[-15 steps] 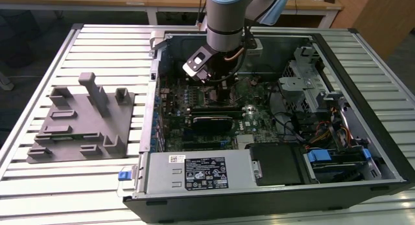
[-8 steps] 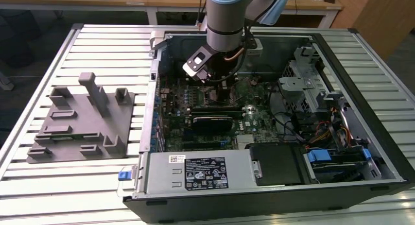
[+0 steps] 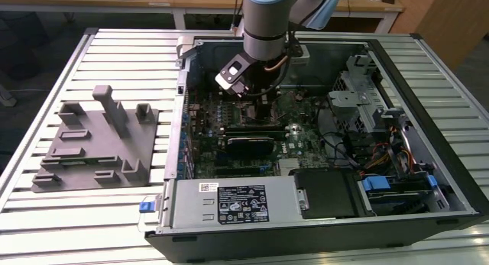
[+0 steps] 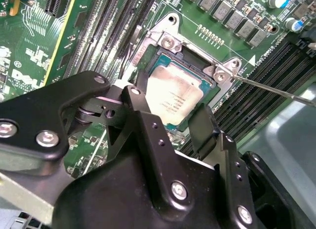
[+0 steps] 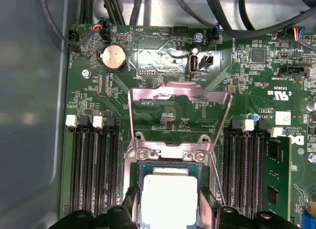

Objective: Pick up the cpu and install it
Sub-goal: 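Place the cpu into insertion slot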

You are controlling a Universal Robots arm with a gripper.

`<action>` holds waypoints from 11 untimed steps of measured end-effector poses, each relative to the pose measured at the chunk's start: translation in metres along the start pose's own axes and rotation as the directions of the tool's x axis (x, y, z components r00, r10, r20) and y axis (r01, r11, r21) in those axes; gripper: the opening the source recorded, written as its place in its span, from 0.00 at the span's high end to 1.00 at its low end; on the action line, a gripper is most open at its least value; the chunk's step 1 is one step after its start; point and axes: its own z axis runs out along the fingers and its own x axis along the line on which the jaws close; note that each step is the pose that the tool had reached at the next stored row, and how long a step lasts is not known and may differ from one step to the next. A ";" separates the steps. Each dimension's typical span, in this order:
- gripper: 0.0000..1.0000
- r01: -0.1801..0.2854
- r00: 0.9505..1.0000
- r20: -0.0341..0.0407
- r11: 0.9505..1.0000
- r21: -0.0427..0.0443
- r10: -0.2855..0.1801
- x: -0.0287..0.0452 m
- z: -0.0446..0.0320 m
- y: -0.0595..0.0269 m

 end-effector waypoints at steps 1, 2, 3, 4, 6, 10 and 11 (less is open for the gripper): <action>0.40 0.000 1.000 0.000 1.000 0.000 0.000 0.0000 -0.0012 0.0000; 0.40 0.000 1.000 0.000 1.000 0.000 0.000 0.0000 -0.0024 0.0001; 0.40 0.000 1.000 0.000 1.000 0.000 0.000 0.0000 -0.0034 0.0001; 0.42 0.000 1.000 0.000 1.000 0.000 0.000 0.0000 -0.0044 0.0001; 0.47 0.000 1.000 0.000 1.000 0.000 0.000 0.0000 -0.0067 0.0002; 0.65 0.000 1.000 0.000 1.000 0.001 0.000 0.0000 -0.0101 0.0003; 0.65 0.000 1.000 0.000 1.000 0.001 0.000 0.0000 -0.0110 0.0004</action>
